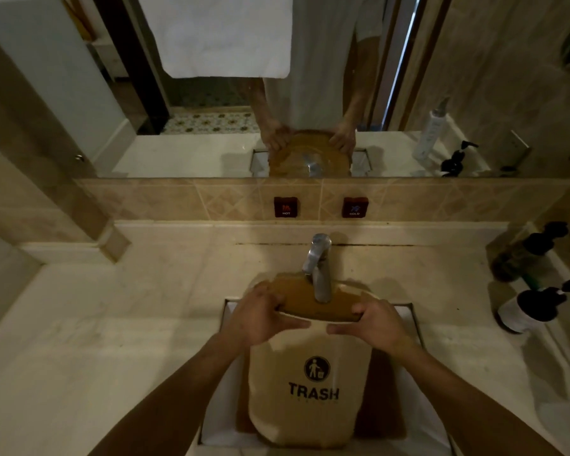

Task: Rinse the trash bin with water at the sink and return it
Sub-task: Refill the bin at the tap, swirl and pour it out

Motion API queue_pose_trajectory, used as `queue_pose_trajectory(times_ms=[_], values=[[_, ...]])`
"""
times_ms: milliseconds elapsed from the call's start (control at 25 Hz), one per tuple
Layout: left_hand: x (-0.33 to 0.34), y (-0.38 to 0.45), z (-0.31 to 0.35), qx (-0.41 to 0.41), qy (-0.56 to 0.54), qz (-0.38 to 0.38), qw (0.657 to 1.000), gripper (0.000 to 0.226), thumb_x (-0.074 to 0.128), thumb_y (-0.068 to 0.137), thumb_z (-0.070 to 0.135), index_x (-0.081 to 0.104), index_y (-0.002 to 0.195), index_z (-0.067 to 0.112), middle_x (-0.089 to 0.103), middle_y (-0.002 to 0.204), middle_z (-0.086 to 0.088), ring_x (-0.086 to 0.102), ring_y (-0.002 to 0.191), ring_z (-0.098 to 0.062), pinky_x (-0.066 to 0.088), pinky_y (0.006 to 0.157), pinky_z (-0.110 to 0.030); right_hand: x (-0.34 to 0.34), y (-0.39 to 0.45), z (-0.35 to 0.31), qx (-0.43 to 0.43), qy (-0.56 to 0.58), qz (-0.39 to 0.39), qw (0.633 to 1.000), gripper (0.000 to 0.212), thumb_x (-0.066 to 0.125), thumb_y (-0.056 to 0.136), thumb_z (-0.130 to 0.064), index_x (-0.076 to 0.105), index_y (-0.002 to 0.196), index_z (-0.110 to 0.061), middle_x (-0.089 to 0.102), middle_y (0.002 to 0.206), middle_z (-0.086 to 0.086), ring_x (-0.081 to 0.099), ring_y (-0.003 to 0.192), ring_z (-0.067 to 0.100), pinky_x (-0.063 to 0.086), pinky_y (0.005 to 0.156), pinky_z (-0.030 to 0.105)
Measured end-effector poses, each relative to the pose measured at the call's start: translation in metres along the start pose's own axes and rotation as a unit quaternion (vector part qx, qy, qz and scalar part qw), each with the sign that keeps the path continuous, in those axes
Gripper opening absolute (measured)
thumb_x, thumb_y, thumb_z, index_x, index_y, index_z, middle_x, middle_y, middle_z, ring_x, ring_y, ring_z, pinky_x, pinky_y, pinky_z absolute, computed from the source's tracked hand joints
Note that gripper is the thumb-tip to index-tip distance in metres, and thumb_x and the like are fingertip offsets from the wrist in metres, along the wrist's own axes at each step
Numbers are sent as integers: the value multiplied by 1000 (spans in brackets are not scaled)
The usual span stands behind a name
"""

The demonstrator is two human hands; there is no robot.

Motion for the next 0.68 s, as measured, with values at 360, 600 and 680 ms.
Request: queue_pose_trajectory(times_ms=[360,600,680], values=[[-71,5,33,35,227,22,973,71,44,56,95,62,63,27,60,60,11,53,65,-7,34,78,-24,19,-26,-30,-28,275,-42,960,16,77,76,-37,71,87,-28,68,79,-13,64,79,5,42,64,14],[-105,-47,20,33,241,41,969,76,32,52,101,54,56,28,56,55,11,49,60,-7,39,79,-27,41,-44,-72,-91,282,-13,955,73,75,49,-72,71,79,-6,67,72,9,61,68,19,49,68,36],[-116,-76,12,13,215,59,975,67,39,51,99,46,52,33,53,55,14,47,66,-7,41,75,-28,37,-55,-92,-116,248,-11,962,78,75,45,-74,70,80,-4,68,73,9,62,69,18,50,66,34]])
Point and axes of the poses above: each hand's wrist, its own y-axis towards the middle knuckle, its own x-axis out of the palm, z = x × y, the point moved 2 cm from there along y, towards the middle knuckle
